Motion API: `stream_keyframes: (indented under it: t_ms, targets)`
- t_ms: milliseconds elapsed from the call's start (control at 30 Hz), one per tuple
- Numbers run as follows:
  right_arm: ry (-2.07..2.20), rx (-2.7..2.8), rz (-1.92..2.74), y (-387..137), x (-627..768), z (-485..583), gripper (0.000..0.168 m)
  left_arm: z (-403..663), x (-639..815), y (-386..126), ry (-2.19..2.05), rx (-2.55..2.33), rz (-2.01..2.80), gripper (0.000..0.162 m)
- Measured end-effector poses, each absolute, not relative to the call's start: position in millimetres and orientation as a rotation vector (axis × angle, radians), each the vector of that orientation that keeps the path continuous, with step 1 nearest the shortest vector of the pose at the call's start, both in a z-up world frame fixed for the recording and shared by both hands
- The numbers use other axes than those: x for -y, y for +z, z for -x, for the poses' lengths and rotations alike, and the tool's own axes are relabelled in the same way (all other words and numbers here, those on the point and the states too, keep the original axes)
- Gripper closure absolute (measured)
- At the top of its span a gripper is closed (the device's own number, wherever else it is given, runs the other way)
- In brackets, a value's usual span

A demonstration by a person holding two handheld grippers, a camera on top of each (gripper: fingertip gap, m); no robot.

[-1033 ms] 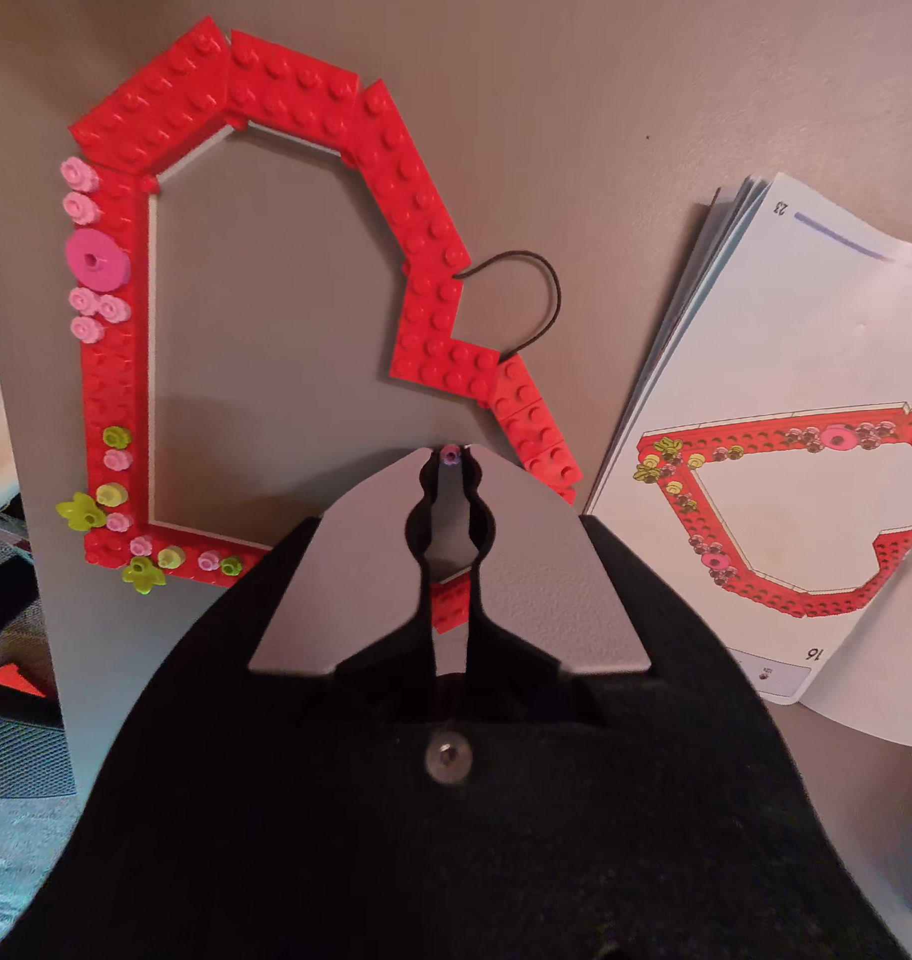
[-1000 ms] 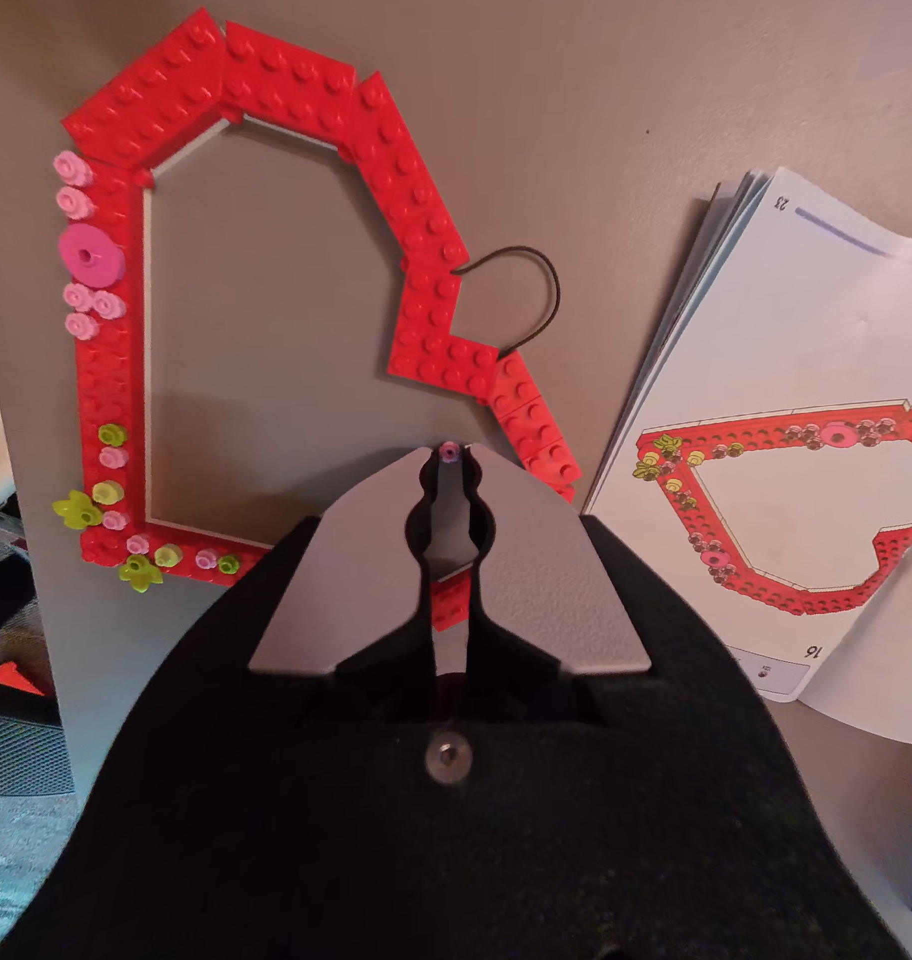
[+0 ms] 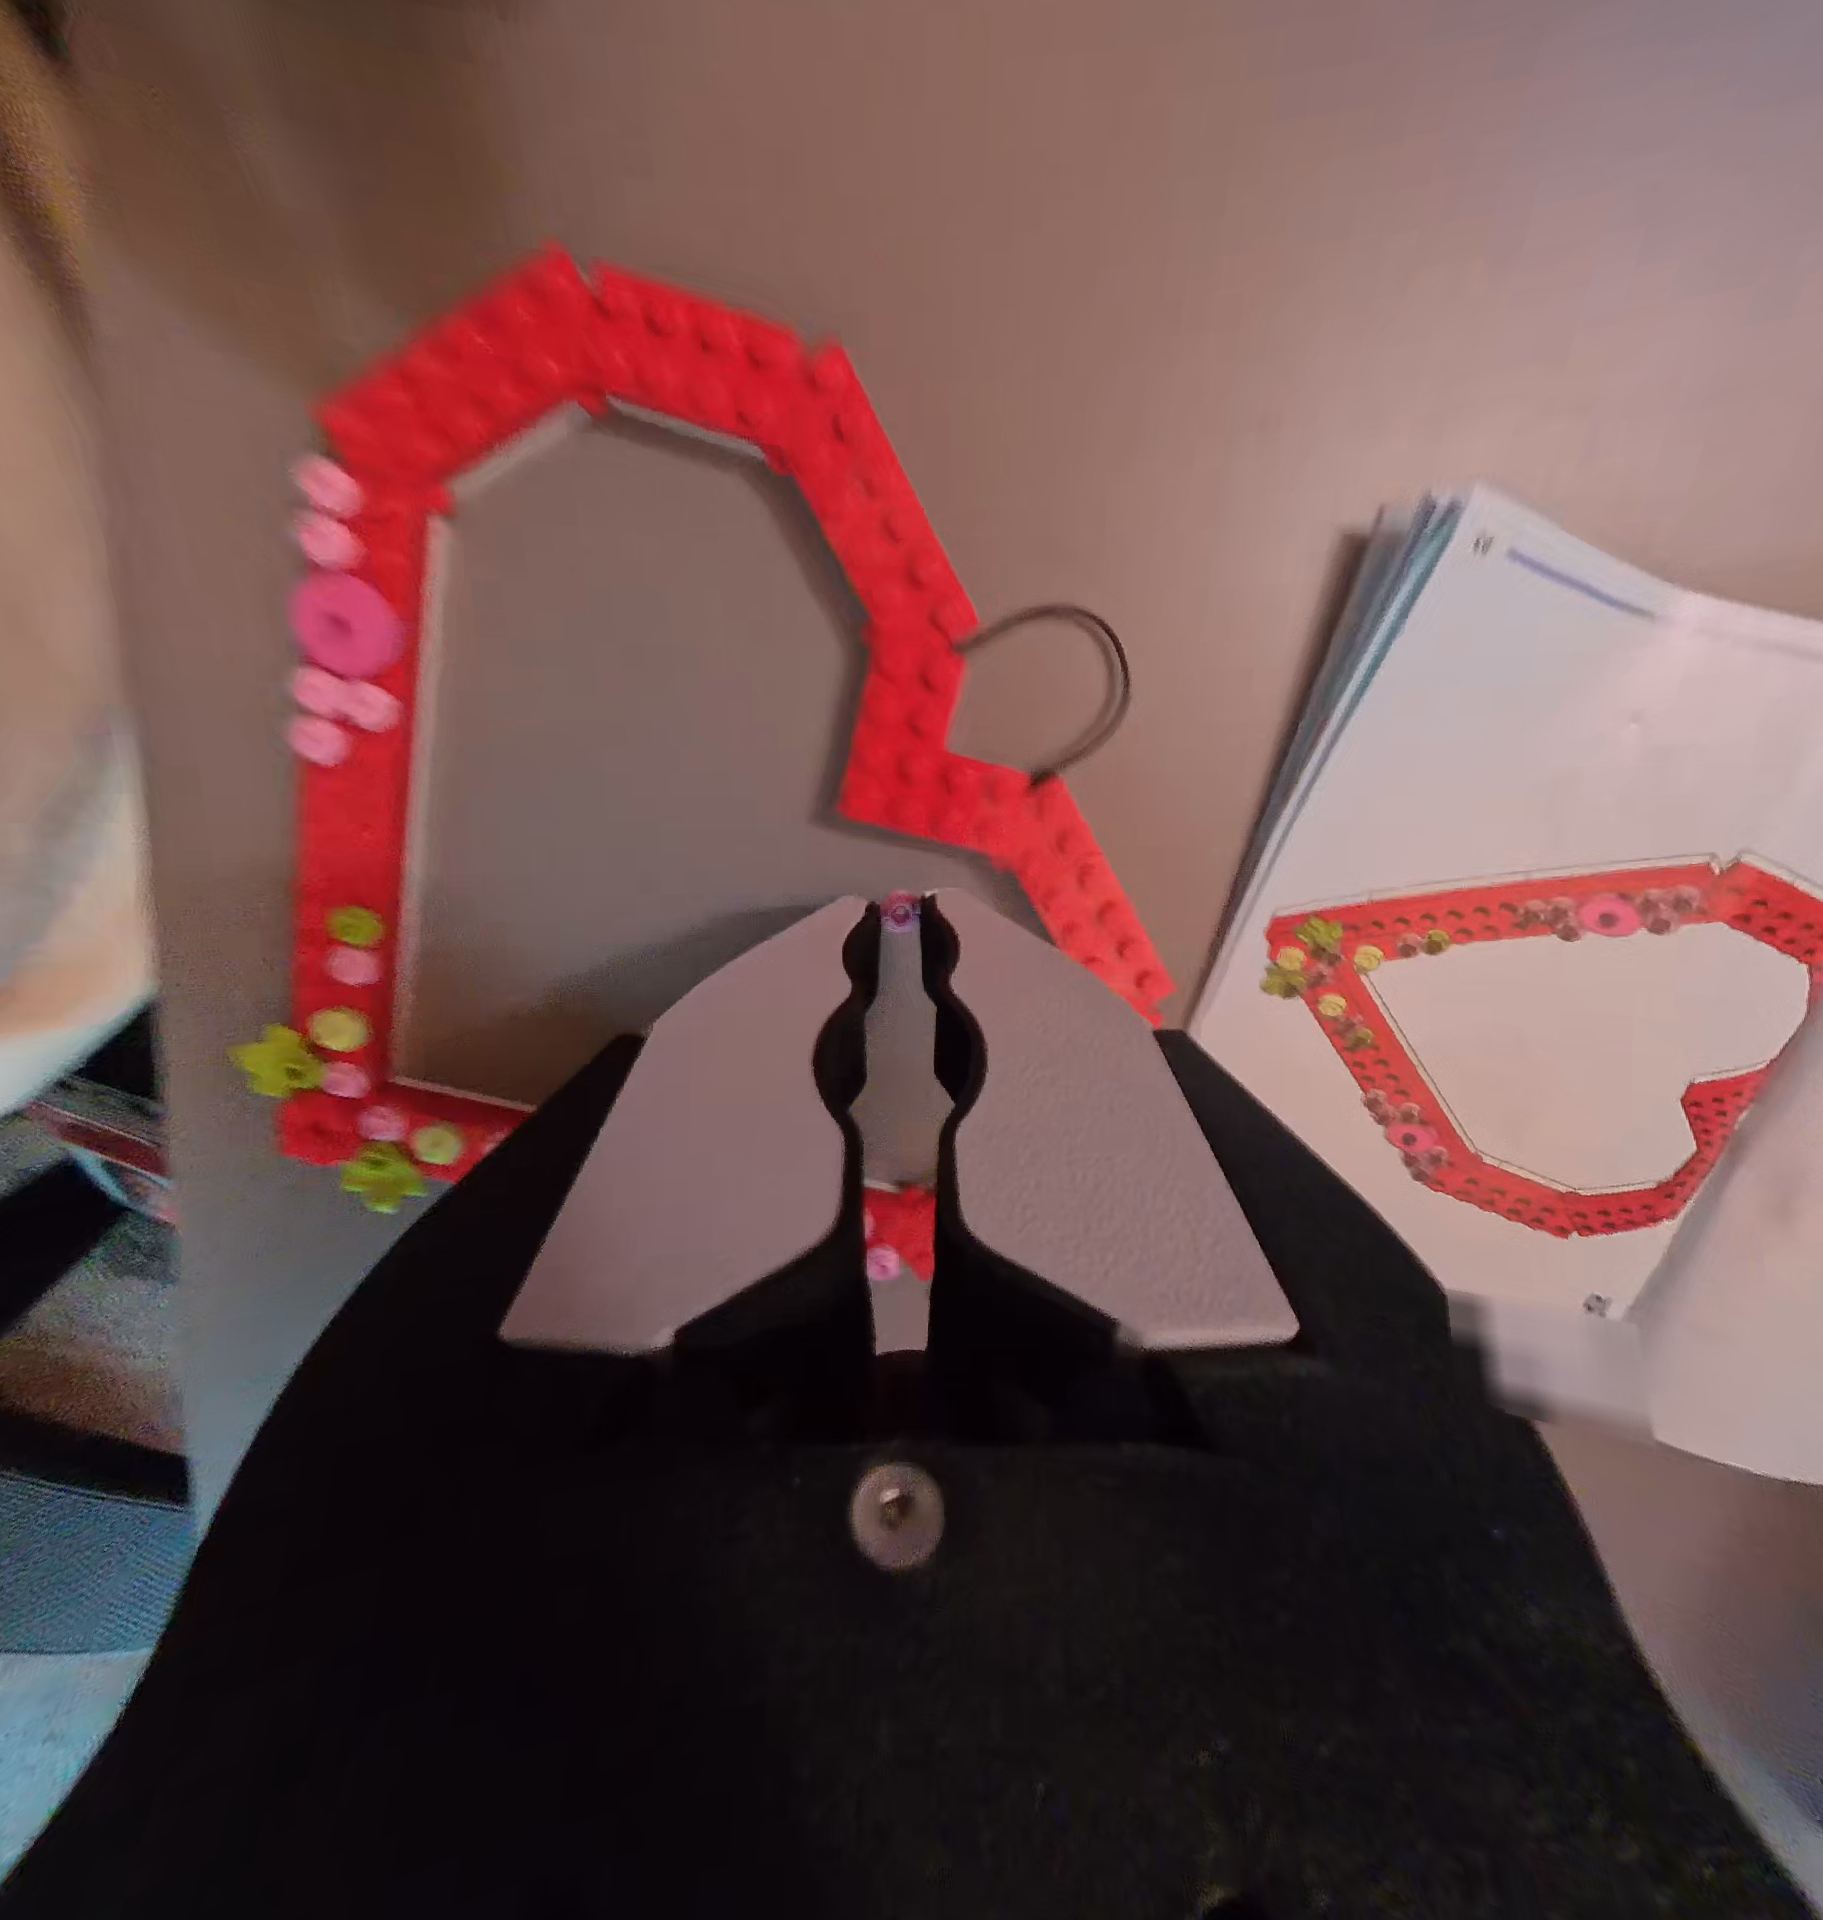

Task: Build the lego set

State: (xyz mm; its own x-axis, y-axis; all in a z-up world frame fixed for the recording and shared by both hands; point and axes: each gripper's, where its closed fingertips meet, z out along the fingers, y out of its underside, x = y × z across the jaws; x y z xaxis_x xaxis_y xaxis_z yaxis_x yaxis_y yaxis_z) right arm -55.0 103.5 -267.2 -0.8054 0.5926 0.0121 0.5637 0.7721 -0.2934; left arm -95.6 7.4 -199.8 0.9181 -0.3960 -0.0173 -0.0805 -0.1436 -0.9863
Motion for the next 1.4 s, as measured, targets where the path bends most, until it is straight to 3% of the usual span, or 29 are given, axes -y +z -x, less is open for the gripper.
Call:
stream_keyframes:
  t_ms: [167, 233, 333, 500, 1400]
  targets:
    - [0.705, 2.849, 0.950, -242, -47, 33, 0.161, 95, -5, -196, -0.299, -0.366, 1.678, 0.146]
    - [0.767, 2.853, 0.991, -242, -28, 23, 0.161, 96, -4, -194, -0.295, -0.361, 1.661, 0.098]
    - [0.777, 2.836, 1.075, -249, -11, 17, 0.161, 96, -3, -193, -0.285, -0.364, 1.646, 0.076]
    - [0.700, 2.851, 1.087, -261, -5, 18, 0.161, 94, -2, -193, -0.262, -0.382, 1.641, 0.146]
    - [0.663, 2.952, 1.057, -270, -4, 21, 0.161, 91, -4, -195, -0.258, -0.392, 1.655, 0.149]
